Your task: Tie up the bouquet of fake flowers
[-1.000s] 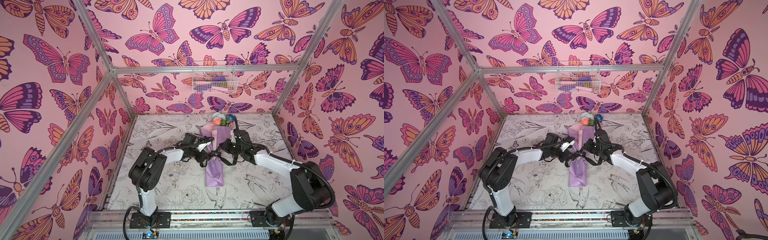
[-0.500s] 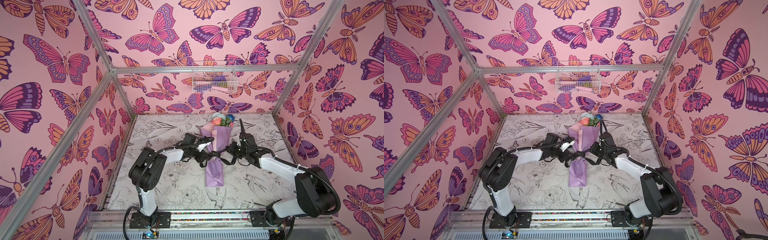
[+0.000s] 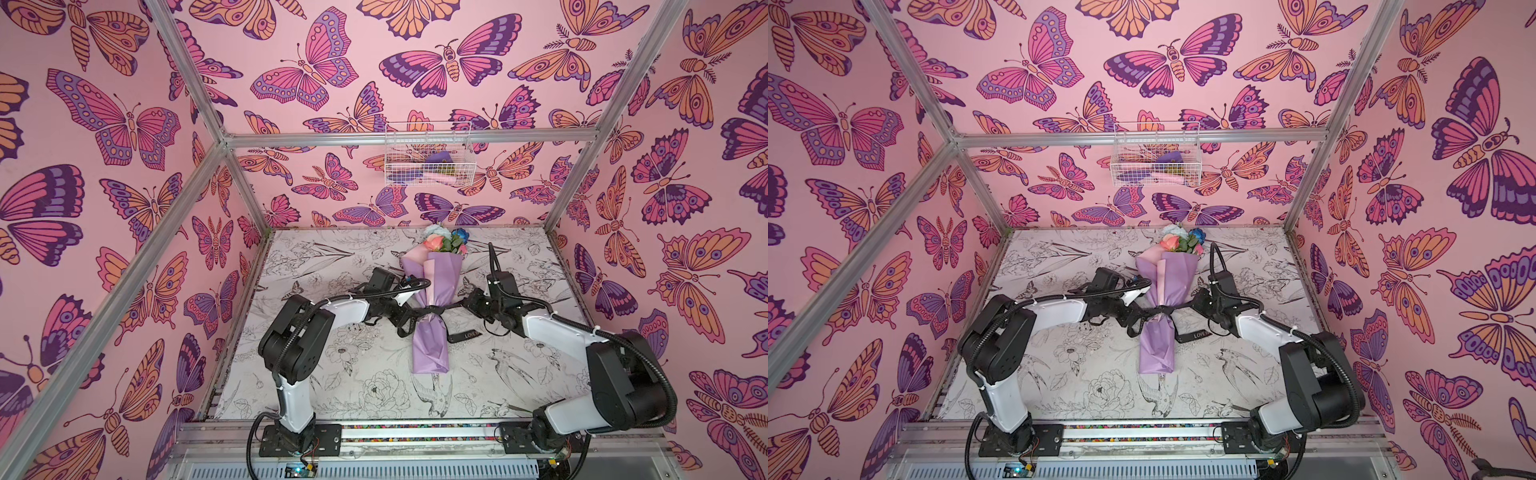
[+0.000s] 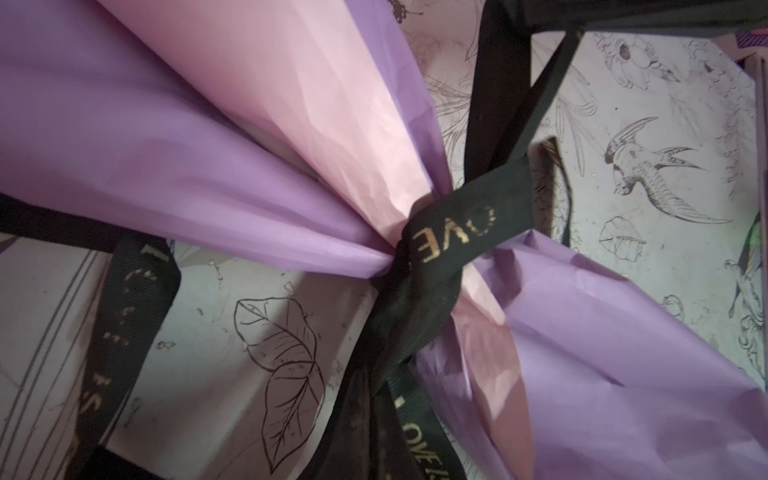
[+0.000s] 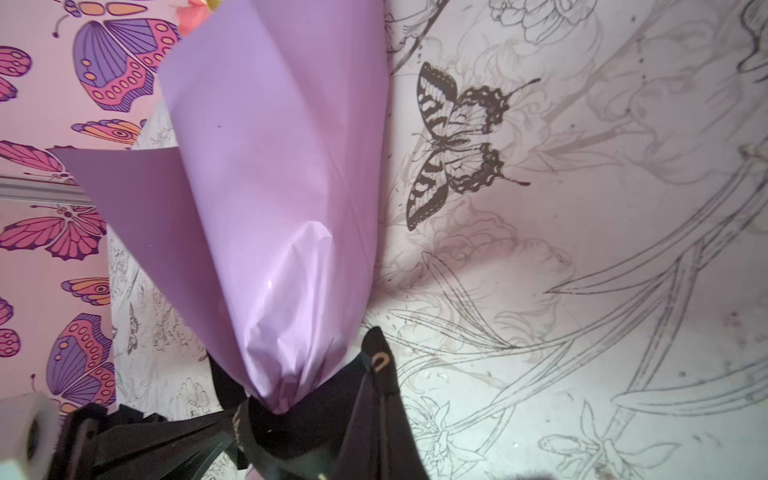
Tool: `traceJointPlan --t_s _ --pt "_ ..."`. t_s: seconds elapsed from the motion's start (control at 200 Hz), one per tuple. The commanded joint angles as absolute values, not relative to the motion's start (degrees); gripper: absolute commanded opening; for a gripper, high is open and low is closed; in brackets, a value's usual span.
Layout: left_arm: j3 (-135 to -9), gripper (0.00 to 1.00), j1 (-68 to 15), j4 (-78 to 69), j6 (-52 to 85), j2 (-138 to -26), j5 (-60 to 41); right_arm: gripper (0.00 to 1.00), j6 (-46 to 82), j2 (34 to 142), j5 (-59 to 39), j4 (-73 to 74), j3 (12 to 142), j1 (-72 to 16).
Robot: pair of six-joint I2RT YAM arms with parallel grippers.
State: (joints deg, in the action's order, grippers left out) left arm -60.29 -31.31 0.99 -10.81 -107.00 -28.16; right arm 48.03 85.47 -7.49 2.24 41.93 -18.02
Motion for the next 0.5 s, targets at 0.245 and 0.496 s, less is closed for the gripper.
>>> traceJointPlan --t_s 0.245,0.496 --pt "-58.9 0.00 -31.4 5.7 -14.6 -108.1 -16.0 0.00 46.5 90.9 -5.4 2.8 43.1 -13.7" --pt "-58.8 0.00 -30.9 5.8 -12.7 -107.8 -14.8 0.00 45.3 92.3 -3.4 1.6 43.2 -12.5"
